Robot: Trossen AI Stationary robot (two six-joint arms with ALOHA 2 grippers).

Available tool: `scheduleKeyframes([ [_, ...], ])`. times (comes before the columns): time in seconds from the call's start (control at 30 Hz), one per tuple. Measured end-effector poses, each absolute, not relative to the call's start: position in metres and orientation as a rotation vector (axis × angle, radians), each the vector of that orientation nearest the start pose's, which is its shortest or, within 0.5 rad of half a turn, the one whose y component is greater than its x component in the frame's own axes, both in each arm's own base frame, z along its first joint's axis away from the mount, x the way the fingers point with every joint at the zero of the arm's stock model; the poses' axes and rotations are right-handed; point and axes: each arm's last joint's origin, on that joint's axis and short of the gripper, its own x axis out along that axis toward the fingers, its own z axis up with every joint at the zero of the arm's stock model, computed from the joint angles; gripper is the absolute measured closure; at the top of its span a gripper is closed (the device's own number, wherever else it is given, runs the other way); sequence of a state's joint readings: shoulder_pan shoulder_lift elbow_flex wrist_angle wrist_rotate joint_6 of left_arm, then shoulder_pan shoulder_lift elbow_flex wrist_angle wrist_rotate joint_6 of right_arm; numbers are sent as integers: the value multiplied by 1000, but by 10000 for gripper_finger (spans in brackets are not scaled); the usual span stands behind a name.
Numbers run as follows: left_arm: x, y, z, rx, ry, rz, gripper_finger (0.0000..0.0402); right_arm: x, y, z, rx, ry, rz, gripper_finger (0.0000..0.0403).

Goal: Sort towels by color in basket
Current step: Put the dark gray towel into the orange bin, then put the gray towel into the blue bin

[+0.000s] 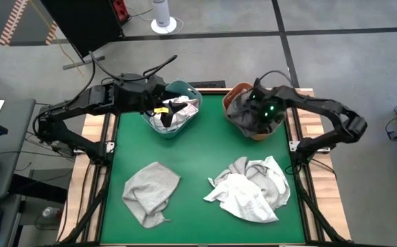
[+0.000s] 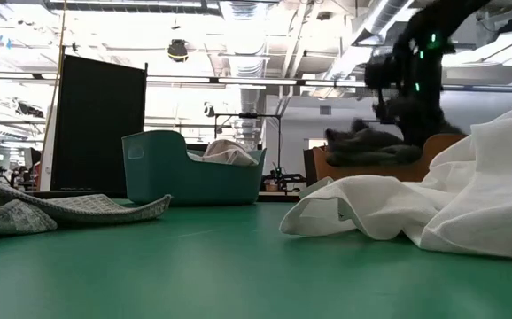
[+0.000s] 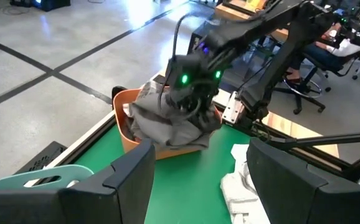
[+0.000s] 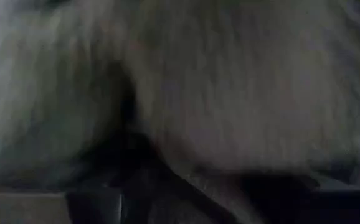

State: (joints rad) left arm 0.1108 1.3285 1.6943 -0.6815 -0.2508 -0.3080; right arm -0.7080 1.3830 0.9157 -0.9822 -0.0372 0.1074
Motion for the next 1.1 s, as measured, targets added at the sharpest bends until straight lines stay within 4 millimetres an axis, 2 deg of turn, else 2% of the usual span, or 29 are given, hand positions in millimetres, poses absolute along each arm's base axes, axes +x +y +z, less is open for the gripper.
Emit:
scheduleKeyframes([
  [0.23,252,35,473,-271,269,404,162,170,-147,286,503,1175,-715,145],
  [0.33,252,35,472,-263,283,404,162,166,-140,310,470,1109,-711,145],
  [0.43,252,35,471,-262,289,405,162,166,-122,324,407,1041,-596,145],
  [0.6,252,35,472,-262,285,405,162,176,-75,338,279,981,-278,145],
  [0.73,252,35,473,-261,273,403,162,191,-36,329,124,979,-49,145],
  [0.87,252,35,473,-256,273,401,162,211,-5,297,3,1005,79,145],
  [0.97,252,35,473,-260,271,402,162,221,10,268,-65,1078,101,145],
  [1.1,253,34,473,-267,270,396,162,233,20,235,-96,1189,126,145],
])
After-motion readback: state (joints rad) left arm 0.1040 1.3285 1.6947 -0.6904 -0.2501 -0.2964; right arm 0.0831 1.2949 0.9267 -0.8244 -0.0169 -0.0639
